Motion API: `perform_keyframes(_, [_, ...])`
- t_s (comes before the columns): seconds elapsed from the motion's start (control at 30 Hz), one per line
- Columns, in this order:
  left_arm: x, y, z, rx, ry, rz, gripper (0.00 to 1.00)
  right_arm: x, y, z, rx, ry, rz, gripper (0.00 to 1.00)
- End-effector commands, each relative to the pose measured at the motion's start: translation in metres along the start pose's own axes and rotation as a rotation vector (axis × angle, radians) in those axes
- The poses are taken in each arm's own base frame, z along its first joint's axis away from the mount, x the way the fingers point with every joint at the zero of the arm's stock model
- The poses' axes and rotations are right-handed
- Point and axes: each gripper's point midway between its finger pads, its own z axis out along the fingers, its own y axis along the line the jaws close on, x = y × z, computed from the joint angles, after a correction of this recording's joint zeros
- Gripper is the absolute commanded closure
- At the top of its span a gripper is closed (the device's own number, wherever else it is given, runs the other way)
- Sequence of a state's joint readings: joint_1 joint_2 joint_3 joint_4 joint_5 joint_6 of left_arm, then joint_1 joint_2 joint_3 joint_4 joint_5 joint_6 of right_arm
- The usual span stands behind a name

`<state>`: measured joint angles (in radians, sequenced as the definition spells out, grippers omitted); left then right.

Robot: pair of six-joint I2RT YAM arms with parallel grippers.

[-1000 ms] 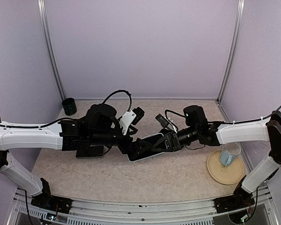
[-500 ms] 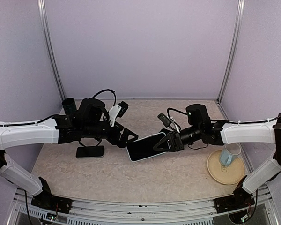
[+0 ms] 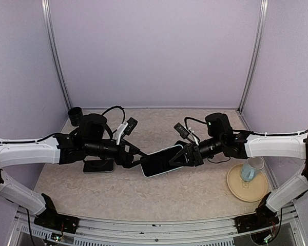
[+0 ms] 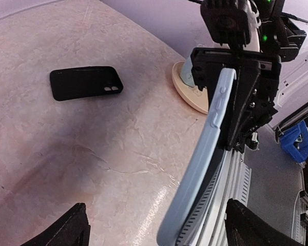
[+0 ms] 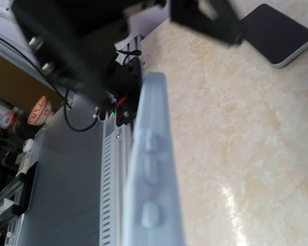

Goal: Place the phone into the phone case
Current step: Press the phone with the phone case.

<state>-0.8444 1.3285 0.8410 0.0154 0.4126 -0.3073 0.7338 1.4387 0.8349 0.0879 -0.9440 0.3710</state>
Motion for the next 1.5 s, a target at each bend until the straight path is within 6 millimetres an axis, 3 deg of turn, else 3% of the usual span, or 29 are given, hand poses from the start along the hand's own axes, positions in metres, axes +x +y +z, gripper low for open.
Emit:
perform_keyframes(0.0, [-0.011, -0.022, -0.014, 0.110, -0.064, 0.001, 0.09, -0.025, 0.016, -0.009, -0.019, -0.066, -0.109, 1.00])
perform_keyframes(0.17, [-0.013, -0.025, -0.017, 0.140, -0.077, -0.010, 0.10, -0.027, 0.017, -0.009, -0.024, -0.067, -0.117, 1.00])
perform_keyframes(0.57, [-0.004, -0.025, -0.007, 0.176, -0.042, -0.038, 0.23, -0.032, 0.026, -0.011, -0.048, -0.079, -0.144, 1.00])
perform_keyframes(0.8, [0.003, -0.021, 0.000, 0.178, -0.017, -0.054, 0.45, -0.033, 0.027, -0.014, -0.053, -0.085, -0.156, 1.00])
perform_keyframes(1.13, [0.003, -0.019, 0.000, 0.170, -0.028, -0.056, 0.99, -0.030, 0.014, -0.021, -0.033, -0.094, -0.136, 1.00])
perform_keyframes(1.47, [-0.006, -0.039, -0.019, 0.265, -0.113, -0.028, 1.00, -0.028, 0.002, -0.043, -0.030, -0.120, -0.135, 1.00])
